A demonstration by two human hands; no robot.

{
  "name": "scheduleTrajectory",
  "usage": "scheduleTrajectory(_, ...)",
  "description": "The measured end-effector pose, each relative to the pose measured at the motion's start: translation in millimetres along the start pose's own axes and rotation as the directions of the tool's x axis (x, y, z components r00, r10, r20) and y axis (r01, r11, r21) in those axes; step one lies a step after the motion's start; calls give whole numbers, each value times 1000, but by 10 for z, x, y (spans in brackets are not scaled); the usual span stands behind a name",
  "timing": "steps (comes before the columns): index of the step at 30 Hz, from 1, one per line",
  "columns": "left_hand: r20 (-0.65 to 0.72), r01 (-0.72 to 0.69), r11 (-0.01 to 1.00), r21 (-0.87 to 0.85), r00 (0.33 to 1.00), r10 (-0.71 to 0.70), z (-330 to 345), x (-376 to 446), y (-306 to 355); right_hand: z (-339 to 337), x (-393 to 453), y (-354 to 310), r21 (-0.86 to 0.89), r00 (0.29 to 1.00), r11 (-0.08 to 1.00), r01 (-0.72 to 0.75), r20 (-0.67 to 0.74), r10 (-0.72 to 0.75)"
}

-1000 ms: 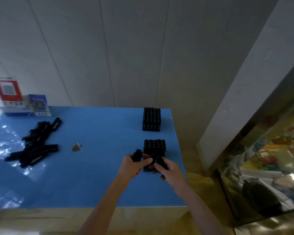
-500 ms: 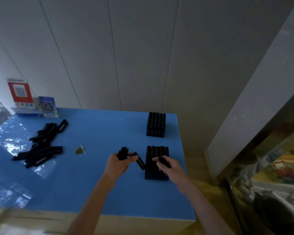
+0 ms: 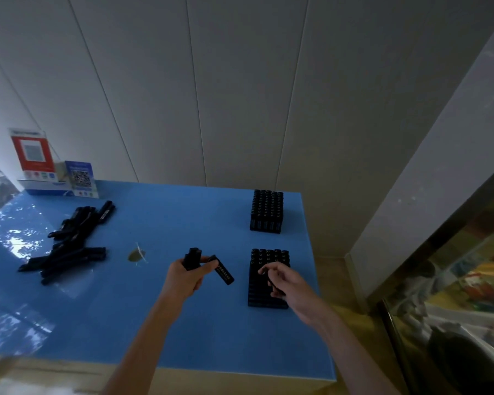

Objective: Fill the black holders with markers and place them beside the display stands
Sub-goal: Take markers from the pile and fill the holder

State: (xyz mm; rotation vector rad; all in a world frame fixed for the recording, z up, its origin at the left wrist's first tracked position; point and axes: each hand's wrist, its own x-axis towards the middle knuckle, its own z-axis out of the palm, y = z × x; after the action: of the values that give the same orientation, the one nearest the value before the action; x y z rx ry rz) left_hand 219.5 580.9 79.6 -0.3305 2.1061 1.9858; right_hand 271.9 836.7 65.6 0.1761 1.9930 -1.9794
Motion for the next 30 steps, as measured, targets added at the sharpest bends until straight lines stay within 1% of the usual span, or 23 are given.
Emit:
scheduleTrajectory(2, 5, -13, 1000, 4, 1000, 13, -25, 19, 0, 10, 34, 17, 32, 1000, 999, 4, -18, -3)
scheduleTrajectory(4, 5, -19, 1000, 2, 1000, 19, -54, 36, -8, 11, 75, 36, 3, 998, 999, 34, -57, -34)
scheduleTrajectory(10, -22, -5, 1000, -10, 1000, 5, -152, 80, -38, -56, 231, 101, -284, 969, 951, 120, -174, -174)
scheduleTrajectory(11, -24, -4, 1000, -12, 1000, 4, -169, 81, -48, -81, 267, 129, -351, 958, 928, 124, -202, -205)
scheduleTrajectory(13, -24, -6, 1000, -15, 1000, 6, -200, 80, -70, -140, 328, 174, -539, 925, 835, 109, -253, -284)
scheduleTrajectory(14, -24, -7, 1000, -12, 1000, 7, -217, 82, -82, -170, 353, 195, -611, 906, 785, 100, -270, -326)
scheduleTrajectory(15, -24, -8, 1000, -7, 1000, 8, -232, 81, -90, -193, 372, 206, -647, 892, 756, 99, -280, -356)
scheduleTrajectory(17, -26, -5, 1000, 2, 1000, 5, -256, 84, -101, -215, 385, 201, -648, 880, 753, 114, -286, -378)
scheduleTrajectory(20, -42, -1, 1000, 0, 999, 1, -281, 96, -116, -188, 397, 162, -604, 895, 789, 114, -283, -346)
scheduleTrajectory(27, -48, 10, 1000, 3, 999, -10, -321, 103, -138, -15, 545, 226, -688, 914, 710, 150, -176, -365)
scheduleTrajectory(30, -47, 15, 1000, 1, 999, -15, -357, 95, -156, 29, 590, 277, -705, 919, 692, 155, -155, -363)
